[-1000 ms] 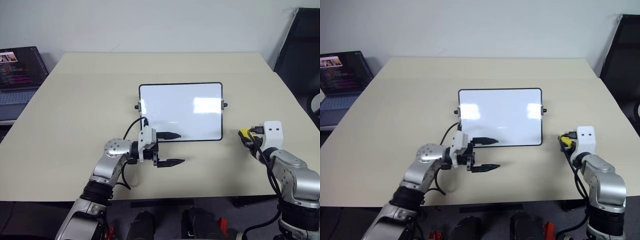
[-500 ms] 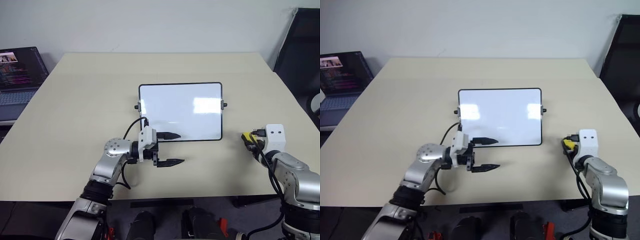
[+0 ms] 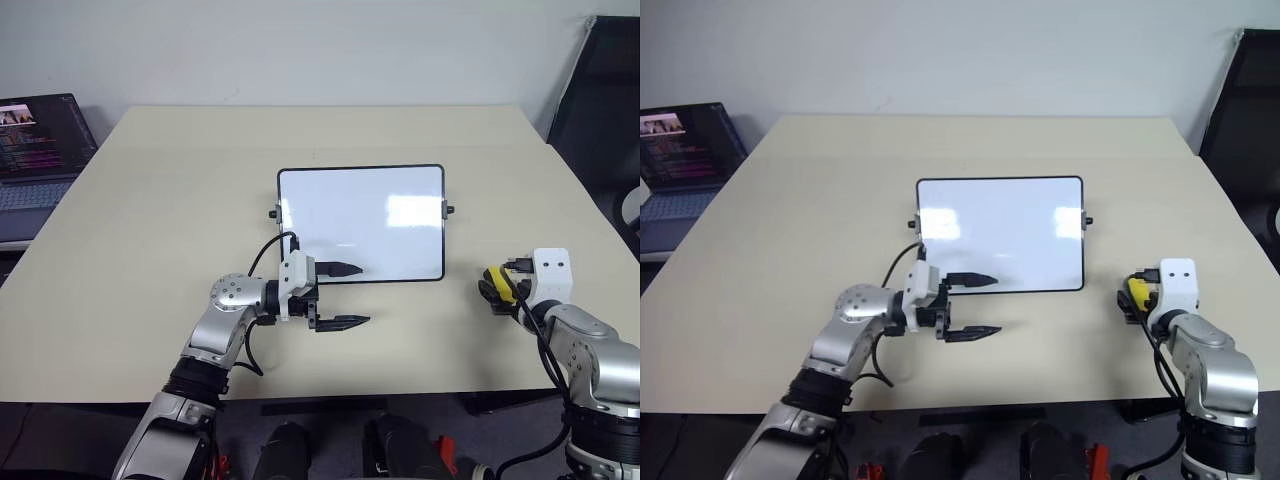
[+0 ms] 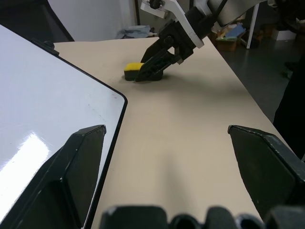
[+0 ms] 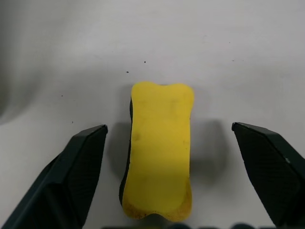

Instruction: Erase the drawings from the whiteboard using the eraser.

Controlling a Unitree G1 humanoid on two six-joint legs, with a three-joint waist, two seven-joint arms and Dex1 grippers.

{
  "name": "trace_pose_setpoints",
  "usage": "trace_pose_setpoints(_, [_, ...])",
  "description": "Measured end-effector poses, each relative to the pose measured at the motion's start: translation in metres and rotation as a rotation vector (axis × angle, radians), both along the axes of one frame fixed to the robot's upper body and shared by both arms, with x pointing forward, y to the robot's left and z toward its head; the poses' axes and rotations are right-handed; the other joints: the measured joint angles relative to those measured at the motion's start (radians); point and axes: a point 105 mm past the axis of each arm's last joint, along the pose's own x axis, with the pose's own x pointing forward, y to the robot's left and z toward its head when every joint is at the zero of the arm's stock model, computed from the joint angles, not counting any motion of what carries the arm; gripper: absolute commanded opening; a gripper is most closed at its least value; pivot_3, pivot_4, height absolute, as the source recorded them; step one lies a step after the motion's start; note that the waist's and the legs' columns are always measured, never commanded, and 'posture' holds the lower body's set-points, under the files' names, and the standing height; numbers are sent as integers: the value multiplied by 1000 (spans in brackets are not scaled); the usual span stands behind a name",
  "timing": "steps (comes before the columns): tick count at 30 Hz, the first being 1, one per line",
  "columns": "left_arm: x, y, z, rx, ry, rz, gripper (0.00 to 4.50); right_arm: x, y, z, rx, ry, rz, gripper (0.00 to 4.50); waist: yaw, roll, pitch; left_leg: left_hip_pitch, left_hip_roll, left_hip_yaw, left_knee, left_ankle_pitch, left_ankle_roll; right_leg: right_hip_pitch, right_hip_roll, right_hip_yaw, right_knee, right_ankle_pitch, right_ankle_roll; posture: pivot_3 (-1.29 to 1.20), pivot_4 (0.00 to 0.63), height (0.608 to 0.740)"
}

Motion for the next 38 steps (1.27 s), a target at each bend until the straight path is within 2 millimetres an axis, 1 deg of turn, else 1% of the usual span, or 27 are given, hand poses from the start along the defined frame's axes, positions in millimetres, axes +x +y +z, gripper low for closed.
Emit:
trace_pose_setpoints(4, [2, 2, -2, 1, 1, 29, 4500, 0, -4, 2, -2, -6, -22, 4440, 0, 0, 0, 0, 0, 0, 0, 0, 0, 0, 0, 0, 0, 0, 0, 0, 150, 740])
trace_pose_setpoints(7, [3, 8, -9, 19, 10, 83, 4500, -1, -9, 5, -6, -19, -45, 4440, 0, 0, 0, 0, 0, 0, 0, 0, 0, 0, 0, 0, 0, 0, 0, 0, 150, 740])
trace_pose_setpoints(9, [6, 15, -14, 22, 17, 156, 4500, -4, -11, 9, -23, -43, -54, 4440, 0, 0, 0, 0, 1, -1, 0, 0, 0, 0, 0, 0, 0, 0, 0, 0, 150, 740])
trace_pose_setpoints(11, [11, 21, -15, 6, 13, 255, 4500, -7, -10, 15, -45, -85, -48, 4440, 1, 0, 0, 0, 1, -1, 0, 0, 0, 0, 0, 0, 0, 0, 0, 0, 150, 740])
trace_pose_setpoints(13, [19, 30, -10, -44, 0, 411, 4500, -15, -8, 21, -58, -153, -47, 4440, 2, 0, 0, -1, 2, -2, 0, 0, 0, 0, -1, 1, -1, 0, 0, 0, 150, 740])
trace_pose_setpoints(15, [20, 37, -7, -112, 8, 538, 4500, -22, -6, 21, -47, -202, -61, 4440, 2, 0, 0, -1, 3, -2, 0, 0, 0, 0, -2, 2, 0, 0, 1, 0, 150, 740])
trace_pose_setpoints(17, [17, 38, -7, -161, 22, 630, 4500, -30, -1, 19, -26, -241, -67, 4440, 2, 0, 0, 0, 3, -1, 0, 0, 0, 0, -3, 2, 0, 0, 1, 0, 150, 740])
trace_pose_setpoints(18, [15, 40, -9, -183, 33, 706, 4500, -36, 2, 16, -8, -266, -71, 4440, 2, 0, 0, 0, 3, -1, 0, 0, 0, 1, -3, 2, 0, 0, 1, 0, 150, 740])
trace_pose_setpoints(21, [7, 49, -20, -194, 62, 856, 4500, -49, 5, 9, 11, -300, -93, 4440, 2, 0, 0, 1, 4, -1, 0, 0, 0, 1, -3, 3, 1, 0, 1, 0, 150, 740])
trace_pose_setpoints(24, [-6, 55, -33, -188, 83, 995, 4500, -67, 6, 3, 23, -351, -128, 4440, 2, 1, -1, 3, 4, -1, 0, 0, 0, 2, -3, 3, 0, -1, 0, 0, 150, 740])
trace_pose_setpoints(25, [-8, 55, -34, -188, 82, 1022, 4500, -70, 6, 3, 16, -364, -134, 4440, 2, 1, -1, 4, 4, -1, 0, 0, 0, 2, -3, 3, 0, -1, 0, 0, 150, 740])
trace_pose_setpoints(27, [-14, 56, -36, -196, 80, 1082, 4500, -78, 9, 2, -2, -390, -147, 4440, 2, 1, -1, 7, 4, 0, 0, 0, 0, 5, -5, 3, 0, -5, -6, 0, 150, 740])
trace_pose_setpoints(29, [-19, 56, -41, -189, 89, 1117, 4500, -84, 15, -2, -22, -388, -132, 4440, 1, 1, -1, 7, 4, 0, 0, 0, 0, 5, -7, 3, 0, -5, -7, 0, 150, 740])
trace_pose_setpoints(34, [-26, 55, -46, -172, 79, 1145, 4500, -88, 20, 8, -103, -458, -72, 4440, 1, 1, -1, 6, 4, 0, -1, 0, -1, 5, -7, 3, -2, -5, -7, 0, 150, 740])
trace_pose_setpoints(38, [-27, 51, -44, -175, 72, 1147, 4500, -90, 24, 9, -114, -472, -44, 4440, 2, 1, -1, 6, 4, 0, -1, 0, -1, 5, -7, 2, -2, -5, -7, 0, 150, 740])
